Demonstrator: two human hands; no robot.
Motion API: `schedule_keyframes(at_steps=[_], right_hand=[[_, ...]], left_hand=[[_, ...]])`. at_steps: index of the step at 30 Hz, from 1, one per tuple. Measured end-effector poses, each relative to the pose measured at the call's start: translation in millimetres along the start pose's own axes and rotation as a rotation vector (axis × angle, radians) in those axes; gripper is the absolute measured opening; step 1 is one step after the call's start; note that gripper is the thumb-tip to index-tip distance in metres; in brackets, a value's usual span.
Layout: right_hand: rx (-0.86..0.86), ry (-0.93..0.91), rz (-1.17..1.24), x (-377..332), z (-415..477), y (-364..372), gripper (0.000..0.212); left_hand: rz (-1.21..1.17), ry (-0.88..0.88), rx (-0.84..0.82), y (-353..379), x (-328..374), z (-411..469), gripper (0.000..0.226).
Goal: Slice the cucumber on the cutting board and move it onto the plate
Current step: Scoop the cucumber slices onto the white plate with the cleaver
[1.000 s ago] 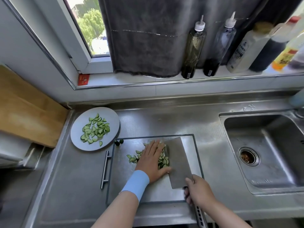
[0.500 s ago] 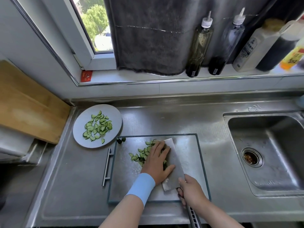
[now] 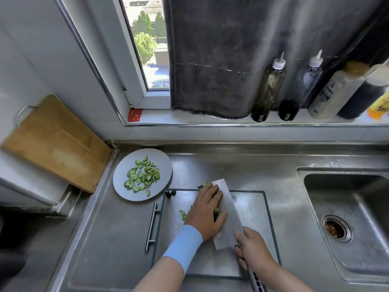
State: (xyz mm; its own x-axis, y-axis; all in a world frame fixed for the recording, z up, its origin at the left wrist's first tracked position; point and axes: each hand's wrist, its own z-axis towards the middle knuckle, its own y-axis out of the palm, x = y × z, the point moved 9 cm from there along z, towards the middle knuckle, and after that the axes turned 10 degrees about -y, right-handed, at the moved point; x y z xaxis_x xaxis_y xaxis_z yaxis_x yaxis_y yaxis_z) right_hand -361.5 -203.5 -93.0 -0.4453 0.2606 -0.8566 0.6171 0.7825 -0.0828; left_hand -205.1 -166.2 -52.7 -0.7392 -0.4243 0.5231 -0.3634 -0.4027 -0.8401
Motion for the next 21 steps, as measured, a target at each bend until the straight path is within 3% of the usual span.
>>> schedule_keyframes(at_steps=[9,16,21], right_hand=[[-0.02,-0.104,-0.109,-84.1,47.5,77.8,0.026],[-0.053,-0.077,-0.196,-115.5,114.6,168.8,0.024],[-0.055,-0.065,-0.408,-129.8,145.6,199.5,0.026]], left_hand=[[0.005,-0.015,0.122,-88.4,-73.5,46.3,0.06],[-0.018,-0.141,0.078,-124.1,-181.6,77.6,0.062],[-0.055,-0.263,0.039,-117.7,-246.7,87.5,0.049]])
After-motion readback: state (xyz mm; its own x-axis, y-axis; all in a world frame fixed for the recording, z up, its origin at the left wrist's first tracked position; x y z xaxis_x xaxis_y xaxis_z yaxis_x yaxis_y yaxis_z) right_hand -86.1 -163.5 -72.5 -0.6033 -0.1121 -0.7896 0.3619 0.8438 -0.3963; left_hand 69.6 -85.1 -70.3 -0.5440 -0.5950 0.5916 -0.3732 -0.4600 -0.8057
